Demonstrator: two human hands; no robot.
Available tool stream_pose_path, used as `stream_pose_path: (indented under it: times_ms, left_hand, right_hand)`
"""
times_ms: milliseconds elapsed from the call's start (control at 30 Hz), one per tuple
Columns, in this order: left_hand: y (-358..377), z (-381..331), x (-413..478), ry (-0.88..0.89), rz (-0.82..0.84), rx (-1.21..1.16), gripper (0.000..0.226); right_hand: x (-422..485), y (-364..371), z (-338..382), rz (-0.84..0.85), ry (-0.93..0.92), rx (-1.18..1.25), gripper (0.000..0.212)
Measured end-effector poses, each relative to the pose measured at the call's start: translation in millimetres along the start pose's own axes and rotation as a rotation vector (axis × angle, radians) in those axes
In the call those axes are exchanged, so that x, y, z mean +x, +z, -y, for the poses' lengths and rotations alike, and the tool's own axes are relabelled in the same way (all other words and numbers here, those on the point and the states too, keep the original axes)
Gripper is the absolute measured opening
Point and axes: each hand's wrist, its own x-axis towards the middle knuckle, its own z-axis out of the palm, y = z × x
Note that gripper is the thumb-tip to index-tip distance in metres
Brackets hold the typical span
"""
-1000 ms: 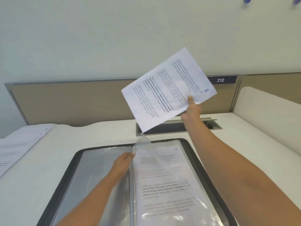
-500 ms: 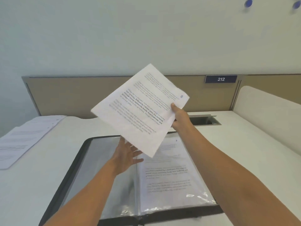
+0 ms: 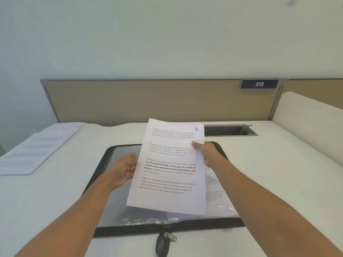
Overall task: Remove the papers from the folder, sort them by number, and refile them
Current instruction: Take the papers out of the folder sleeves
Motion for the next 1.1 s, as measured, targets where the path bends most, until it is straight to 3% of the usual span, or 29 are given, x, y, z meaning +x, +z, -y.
stream_pose_path:
  times_ms: [100, 600, 700, 800, 900, 1100]
  left_hand:
    - [-5.9, 6.2, -4.9, -0.023, -0.080, 0.100, 0.028]
    - [-50.2, 5.3, -31.3, -0.006, -0.422, -0.037, 0.025]
    - [-75.1, 4.2, -37.0, -0.009, -0.462, -0.065, 0.025]
    - [-109.3, -0.8, -41.2, -0.013, -0.492, -0.061, 0.023]
    - [-151.8, -7.9, -44.3, -0.024, -0.520, -0.044, 0.022]
    - [-257.6, -28.2, -44.4, -0.040, -0.562, -0.003, 0.023]
  right_hand:
    - [-1.5, 5.9, -4.6, 0.030, 0.020, 0.000, 0.036]
    - [-13.0, 48.4, -29.7, 0.137, 0.088, -0.140, 0.026]
    - [-11.1, 76.6, -32.7, 0.145, 0.084, -0.131, 0.017]
    - [-9.5, 114.0, -37.6, 0.156, 0.077, -0.126, 0.025]
    - [-8.4, 156.9, -46.5, 0.180, 0.092, -0.142, 0.011]
    - [-8.4, 258.2, -65.1, 0.192, 0.114, -0.138, 0.019]
